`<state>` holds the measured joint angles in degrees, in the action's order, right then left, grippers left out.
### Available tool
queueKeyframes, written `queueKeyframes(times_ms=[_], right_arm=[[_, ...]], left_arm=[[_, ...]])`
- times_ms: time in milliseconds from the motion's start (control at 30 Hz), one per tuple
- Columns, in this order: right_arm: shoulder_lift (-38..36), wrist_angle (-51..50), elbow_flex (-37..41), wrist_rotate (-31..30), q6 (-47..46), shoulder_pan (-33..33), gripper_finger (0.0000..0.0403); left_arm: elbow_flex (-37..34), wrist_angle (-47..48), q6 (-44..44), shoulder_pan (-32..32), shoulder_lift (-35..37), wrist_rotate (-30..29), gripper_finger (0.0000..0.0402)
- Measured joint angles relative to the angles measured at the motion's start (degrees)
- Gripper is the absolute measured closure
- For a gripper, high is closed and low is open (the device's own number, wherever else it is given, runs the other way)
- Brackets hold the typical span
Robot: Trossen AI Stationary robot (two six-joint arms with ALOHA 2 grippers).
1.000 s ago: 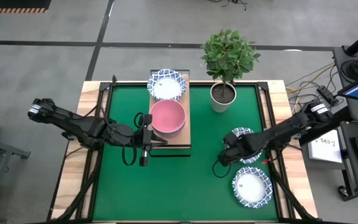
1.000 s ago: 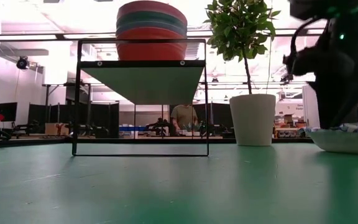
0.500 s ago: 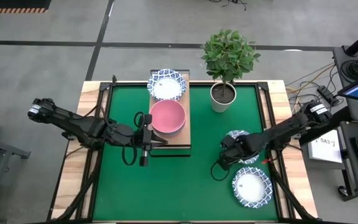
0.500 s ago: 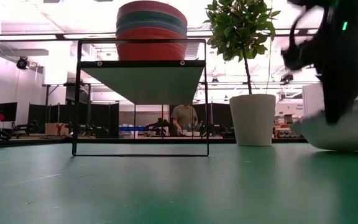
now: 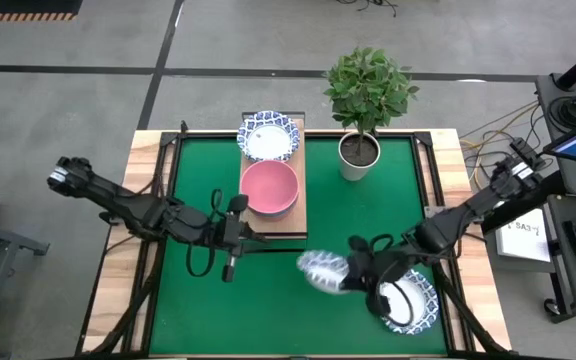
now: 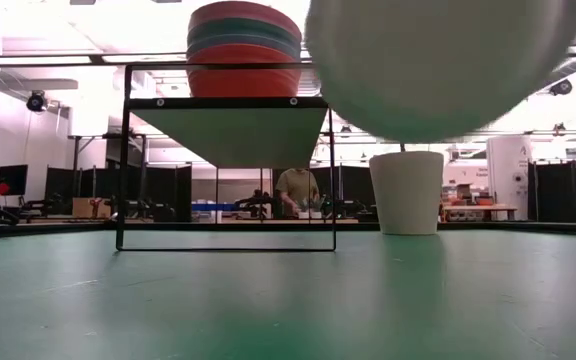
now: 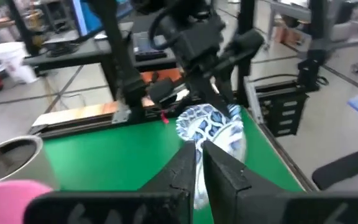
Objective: Place and stack bowls onto a shelf
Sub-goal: Stack the white patterned bowl on top of the other white patterned bowl on the shelf
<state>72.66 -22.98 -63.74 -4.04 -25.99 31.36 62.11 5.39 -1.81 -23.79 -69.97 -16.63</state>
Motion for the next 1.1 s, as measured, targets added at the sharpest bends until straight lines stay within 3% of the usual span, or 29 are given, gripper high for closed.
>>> queueKeyframes(times_ms=[133,333,467,633,800,1033,1100], right_arm=[[2.69,6.75,-1.17,2.56,8.94,0.02,0.0390],[6.80,7.88,-4.76,3.05,15.04,-0.27,0.0390],[8.29,7.88,-6.63,3.24,16.69,-0.27,0.0390],[8.53,7.91,-7.04,4.07,17.01,-0.29,0.0390],[8.53,8.34,-7.04,4.05,18.12,-0.33,0.0390],[8.53,8.24,-7.02,3.92,18.75,-0.27,0.0371],[8.53,8.34,-7.02,3.90,19.04,-0.27,0.0351]], left_arm=[[0.00,-3.86,-1.59,-1.51,-3.57,1.80,0.0357],[1.20,-6.10,-1.57,-2.41,-9.66,7.28,0.0277],[3.59,-3.80,-1.73,-2.78,-13.91,13.11,0.0233],[8.60,2.79,-1.79,-2.92,-18.00,19.96,0.0217],[14.71,8.57,-2.09,-2.93,-22.22,17.53,0.0240],[21.28,18.09,-1.97,-3.25,-26.23,16.99,0.0382],[21.77,18.19,-1.60,-3.62,-26.38,16.96,0.0389]])
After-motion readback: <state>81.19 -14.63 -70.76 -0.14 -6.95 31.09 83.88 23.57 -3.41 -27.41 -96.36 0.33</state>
